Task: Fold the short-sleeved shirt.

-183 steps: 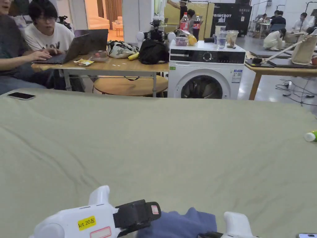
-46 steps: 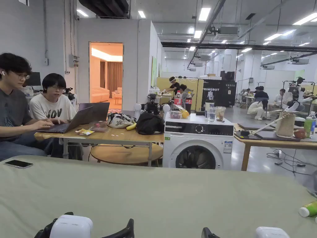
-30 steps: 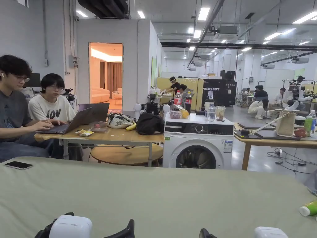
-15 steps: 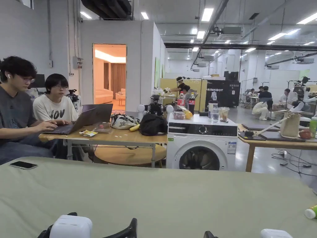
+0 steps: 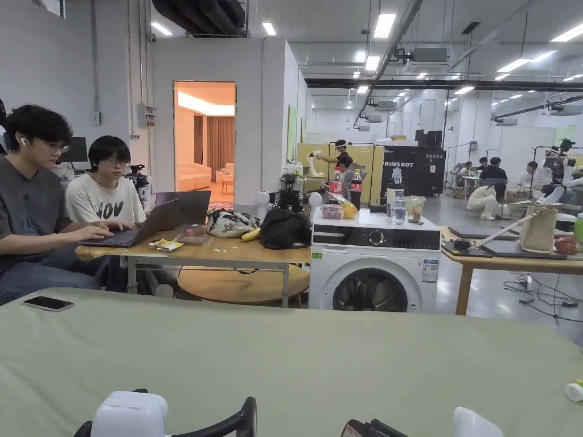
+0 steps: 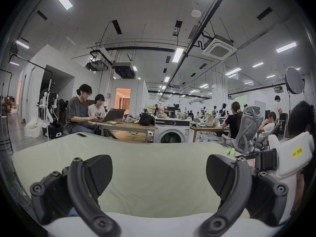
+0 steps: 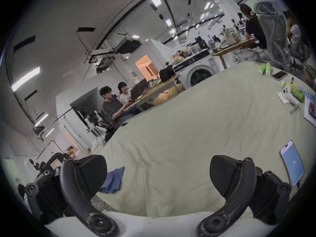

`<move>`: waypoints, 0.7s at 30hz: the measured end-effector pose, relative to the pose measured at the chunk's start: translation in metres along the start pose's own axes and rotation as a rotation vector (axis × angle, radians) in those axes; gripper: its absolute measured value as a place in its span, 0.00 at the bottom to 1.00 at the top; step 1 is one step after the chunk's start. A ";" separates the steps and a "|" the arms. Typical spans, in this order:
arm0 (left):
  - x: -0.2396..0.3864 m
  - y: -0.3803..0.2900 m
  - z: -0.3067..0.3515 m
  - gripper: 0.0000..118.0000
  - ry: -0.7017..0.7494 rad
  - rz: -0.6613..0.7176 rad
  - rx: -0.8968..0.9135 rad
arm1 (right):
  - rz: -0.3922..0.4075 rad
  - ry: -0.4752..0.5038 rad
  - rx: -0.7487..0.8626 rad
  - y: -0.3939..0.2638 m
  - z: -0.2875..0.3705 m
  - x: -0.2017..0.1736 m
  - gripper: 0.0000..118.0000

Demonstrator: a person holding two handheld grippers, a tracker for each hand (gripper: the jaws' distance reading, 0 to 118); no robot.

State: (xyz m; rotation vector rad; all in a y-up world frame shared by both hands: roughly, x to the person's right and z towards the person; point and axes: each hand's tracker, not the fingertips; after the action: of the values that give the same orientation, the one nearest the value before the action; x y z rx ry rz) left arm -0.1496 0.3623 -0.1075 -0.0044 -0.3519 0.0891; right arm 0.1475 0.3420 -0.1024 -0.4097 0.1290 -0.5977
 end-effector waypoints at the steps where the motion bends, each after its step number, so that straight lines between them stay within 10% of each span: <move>1: 0.000 0.000 0.000 0.93 -0.001 0.002 0.000 | 0.009 0.000 0.011 -0.001 0.000 0.000 1.00; 21: 0.007 -0.003 0.000 0.93 -0.006 -0.022 -0.009 | 0.040 -0.045 0.085 -0.003 0.009 0.002 1.00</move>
State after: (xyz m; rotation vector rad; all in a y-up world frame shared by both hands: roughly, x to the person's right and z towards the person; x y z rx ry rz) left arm -0.1431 0.3603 -0.1056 -0.0089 -0.3582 0.0658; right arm 0.1491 0.3416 -0.0931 -0.3369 0.0680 -0.5521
